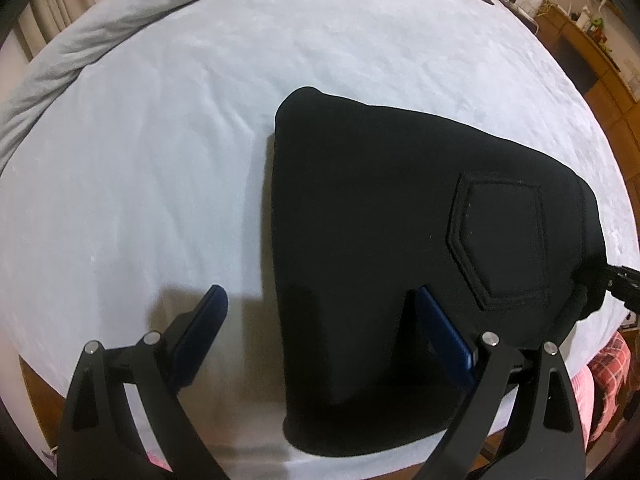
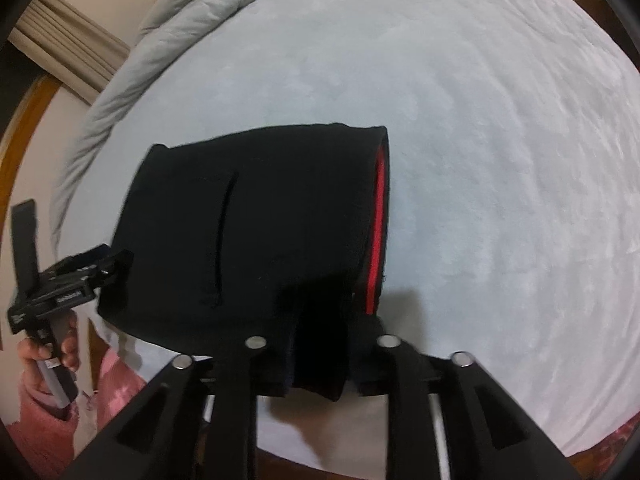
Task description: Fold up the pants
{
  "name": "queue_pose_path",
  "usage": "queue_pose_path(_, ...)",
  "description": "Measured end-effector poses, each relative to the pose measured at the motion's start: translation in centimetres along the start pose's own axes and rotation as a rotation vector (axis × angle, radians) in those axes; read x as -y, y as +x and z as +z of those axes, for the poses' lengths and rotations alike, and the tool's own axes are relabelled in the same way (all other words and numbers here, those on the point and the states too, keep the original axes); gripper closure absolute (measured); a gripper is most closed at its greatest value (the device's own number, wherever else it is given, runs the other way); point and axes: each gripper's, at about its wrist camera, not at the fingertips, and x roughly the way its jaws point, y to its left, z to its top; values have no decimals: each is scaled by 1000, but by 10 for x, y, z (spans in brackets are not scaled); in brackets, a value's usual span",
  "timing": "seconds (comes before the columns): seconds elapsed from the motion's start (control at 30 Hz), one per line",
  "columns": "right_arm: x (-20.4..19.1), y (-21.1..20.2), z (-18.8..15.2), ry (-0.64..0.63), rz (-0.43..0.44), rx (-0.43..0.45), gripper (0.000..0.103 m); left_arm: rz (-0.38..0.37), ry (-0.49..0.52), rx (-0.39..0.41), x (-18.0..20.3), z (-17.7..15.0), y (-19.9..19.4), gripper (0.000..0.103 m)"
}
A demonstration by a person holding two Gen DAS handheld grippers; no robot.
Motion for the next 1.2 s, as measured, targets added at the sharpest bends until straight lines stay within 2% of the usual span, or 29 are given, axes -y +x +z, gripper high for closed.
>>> queue_pose_path(0.07,5,-9,-2,19,48,20,61,-34,-17,-16,-13,-2,0,9)
queue_pose_path(0.2,19,-19,-6,65,112,49,57,-156,-77,-62,-39,-7,4,9)
queue_pose_path(0.33,29,-13,-9,96,120,49,51,-253,-124,-105,-54,-12,17,9)
queue_pose_path(0.43,28,-4,-11,106,146,35,48,-348,-148,-145,-51,-8,30,9)
queue_pose_path(0.57,27,10,-8,120,164,11,45,-387,-127,-164,-38,-1,45,8)
queue_pose_path(0.63,32,15,-8,132,182,4,42,-431,-136,-177,-34,1,52,8)
queue_pose_path(0.7,35,20,-6,138,190,-3,38,-425,-120,-197,-26,1,53,9)
queue_pose_path(0.8,44,29,-2,142,208,-25,31,-410,-12,-188,-10,0,44,9)
queue_pose_path(0.87,49,36,0,150,233,-43,28,-394,21,-191,-6,-1,44,9)
queue_pose_path(1.07,60,72,6,221,439,-111,25,-466,-69,-249,-12,10,61,8)
queue_pose_path(1.2,64,83,10,255,510,-120,27,-491,-99,-269,-23,10,63,10)
